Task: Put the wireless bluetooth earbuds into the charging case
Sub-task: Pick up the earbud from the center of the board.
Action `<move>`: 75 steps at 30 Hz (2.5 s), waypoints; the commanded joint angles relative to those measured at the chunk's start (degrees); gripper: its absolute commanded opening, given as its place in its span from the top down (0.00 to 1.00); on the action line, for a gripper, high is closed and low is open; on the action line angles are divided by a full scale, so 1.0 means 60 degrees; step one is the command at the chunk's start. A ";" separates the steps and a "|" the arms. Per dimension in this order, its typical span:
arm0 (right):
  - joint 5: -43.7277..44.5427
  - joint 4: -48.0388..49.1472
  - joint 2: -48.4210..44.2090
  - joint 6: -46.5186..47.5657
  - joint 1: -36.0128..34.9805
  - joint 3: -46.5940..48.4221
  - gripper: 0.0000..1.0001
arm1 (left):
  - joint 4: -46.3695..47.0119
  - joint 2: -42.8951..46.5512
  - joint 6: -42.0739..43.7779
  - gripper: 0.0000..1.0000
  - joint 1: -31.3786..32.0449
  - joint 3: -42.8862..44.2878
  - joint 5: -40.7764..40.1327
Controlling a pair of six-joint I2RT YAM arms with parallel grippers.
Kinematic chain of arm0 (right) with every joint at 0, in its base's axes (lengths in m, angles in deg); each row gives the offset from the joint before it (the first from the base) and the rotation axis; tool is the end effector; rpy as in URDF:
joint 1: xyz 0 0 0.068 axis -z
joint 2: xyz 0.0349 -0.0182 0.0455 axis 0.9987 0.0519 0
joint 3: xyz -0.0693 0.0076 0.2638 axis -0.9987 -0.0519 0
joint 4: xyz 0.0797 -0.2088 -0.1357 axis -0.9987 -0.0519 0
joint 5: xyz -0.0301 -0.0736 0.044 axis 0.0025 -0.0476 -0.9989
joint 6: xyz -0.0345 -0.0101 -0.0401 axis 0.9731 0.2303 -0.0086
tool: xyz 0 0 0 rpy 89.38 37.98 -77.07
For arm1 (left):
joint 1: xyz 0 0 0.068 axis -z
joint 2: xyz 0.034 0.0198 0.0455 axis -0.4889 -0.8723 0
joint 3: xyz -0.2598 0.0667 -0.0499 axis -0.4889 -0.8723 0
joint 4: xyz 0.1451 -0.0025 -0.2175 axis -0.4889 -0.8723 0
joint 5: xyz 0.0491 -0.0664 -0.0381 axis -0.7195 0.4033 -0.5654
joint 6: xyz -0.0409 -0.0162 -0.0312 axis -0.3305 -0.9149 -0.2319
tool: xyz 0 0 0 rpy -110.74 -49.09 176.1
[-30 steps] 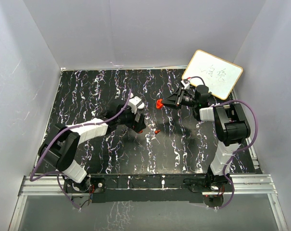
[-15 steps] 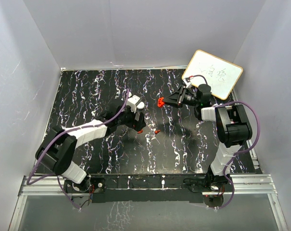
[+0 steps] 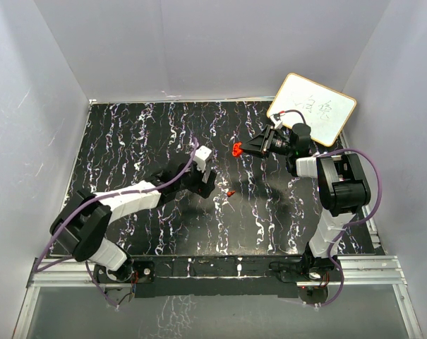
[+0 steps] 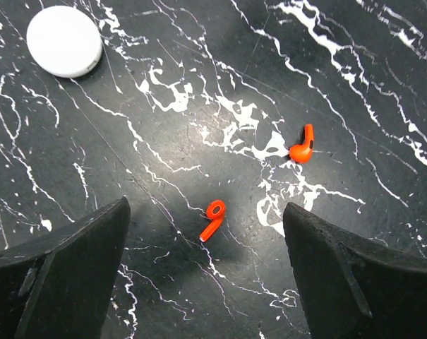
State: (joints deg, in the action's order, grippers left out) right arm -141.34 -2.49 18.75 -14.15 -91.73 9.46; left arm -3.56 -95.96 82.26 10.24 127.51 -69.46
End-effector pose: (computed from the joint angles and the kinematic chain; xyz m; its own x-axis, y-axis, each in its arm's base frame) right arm 0.3680 0.0617 0.1844 -0.8801 0.3534 -0.3171 -0.2640 0.1907 0.9455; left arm 0.2429 -0.2038 0.2074 -0.4070 0.2397 -0.8814 0.6562 0.7480 -0.0996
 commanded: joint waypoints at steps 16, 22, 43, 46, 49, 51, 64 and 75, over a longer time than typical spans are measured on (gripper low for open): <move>-0.0165 0.0480 -0.0406 0.0034 0.0126 0.0001 1.00 | -0.0657 -0.0832 0.0017 0.30 0.0308 0.0600 -0.0490; -0.0169 0.0505 -0.0451 0.0010 0.0174 -0.0004 1.00 | -0.0930 -0.0884 -0.0559 0.36 0.0506 0.0811 -0.0789; -0.0277 0.1044 -0.0683 -0.0389 0.0412 -0.0233 1.00 | -0.1968 -0.1927 -0.1869 0.58 0.1359 0.1677 -0.2653; -0.0283 0.1096 -0.0695 -0.0420 0.0437 -0.0264 1.00 | -0.2122 -0.2030 -0.1959 0.58 0.1420 0.1786 -0.2834; -0.0283 0.1154 -0.0706 -0.0449 0.0450 -0.0299 1.00 | -0.2321 -0.2158 -0.2053 0.59 0.1454 0.1908 -0.2969; -0.0280 0.1171 -0.0698 -0.0464 0.0462 -0.0320 1.00 | -0.2359 -0.2208 -0.2119 0.59 0.1470 0.1937 -0.3033; -0.0299 0.1251 -0.0719 -0.0523 0.0510 -0.0374 1.00 | -0.2786 -0.2461 -0.2396 0.64 0.1525 0.2199 -0.3313; -0.0320 0.1365 -0.0713 -0.0596 0.0536 -0.0408 1.00 | -0.3219 -0.2725 -0.2555 0.69 0.1618 0.2474 -0.3506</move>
State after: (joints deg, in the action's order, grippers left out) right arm -142.63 1.75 17.12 -17.26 -88.87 7.60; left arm -20.13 -111.32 67.79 19.42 140.08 -89.24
